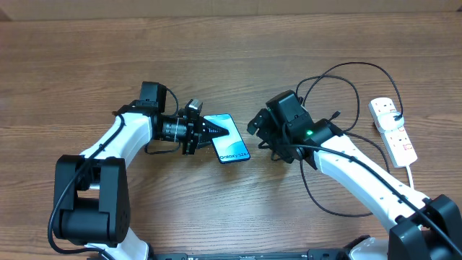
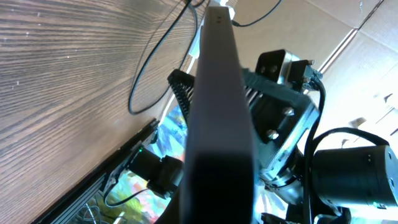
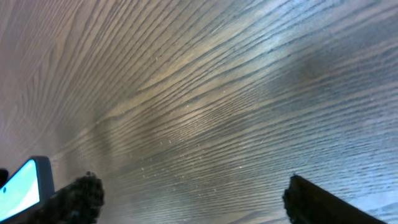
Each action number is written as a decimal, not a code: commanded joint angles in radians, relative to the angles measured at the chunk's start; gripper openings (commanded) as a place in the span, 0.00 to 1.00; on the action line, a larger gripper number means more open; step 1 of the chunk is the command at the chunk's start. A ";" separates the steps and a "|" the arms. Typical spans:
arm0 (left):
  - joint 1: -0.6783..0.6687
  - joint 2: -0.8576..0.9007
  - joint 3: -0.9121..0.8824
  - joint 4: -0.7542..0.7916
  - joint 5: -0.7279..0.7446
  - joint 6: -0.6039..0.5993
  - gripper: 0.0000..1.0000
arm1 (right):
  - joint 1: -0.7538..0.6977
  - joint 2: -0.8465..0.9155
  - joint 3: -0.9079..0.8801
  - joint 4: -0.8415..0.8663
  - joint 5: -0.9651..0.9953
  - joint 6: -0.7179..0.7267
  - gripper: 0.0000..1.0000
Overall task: Plug charger to phone and switch on socket
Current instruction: 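Move the right gripper over the black cable's USB-C plug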
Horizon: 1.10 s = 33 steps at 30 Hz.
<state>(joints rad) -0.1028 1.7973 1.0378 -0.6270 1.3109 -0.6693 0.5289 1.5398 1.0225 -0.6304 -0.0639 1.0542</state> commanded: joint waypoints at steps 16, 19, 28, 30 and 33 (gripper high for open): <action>0.004 0.002 0.008 0.004 0.039 0.019 0.04 | -0.449 0.042 0.159 -0.152 0.117 -0.333 0.75; 0.004 0.002 0.008 0.004 0.039 0.019 0.04 | -0.462 0.087 0.159 -0.103 0.132 -0.349 0.72; 0.004 0.002 0.008 0.004 0.040 0.019 0.04 | -0.462 0.260 0.159 -0.019 0.229 -0.341 0.64; 0.004 0.002 0.008 0.004 0.039 0.019 0.04 | -0.462 0.286 0.159 -0.017 0.256 -0.341 0.63; 0.004 0.002 0.008 0.004 0.039 0.019 0.04 | -0.462 0.309 0.158 -0.008 0.258 -0.341 0.63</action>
<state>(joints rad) -0.1028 1.7973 1.0378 -0.6270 1.3128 -0.6693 0.0662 1.8336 1.1595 -0.6514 0.1455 0.7242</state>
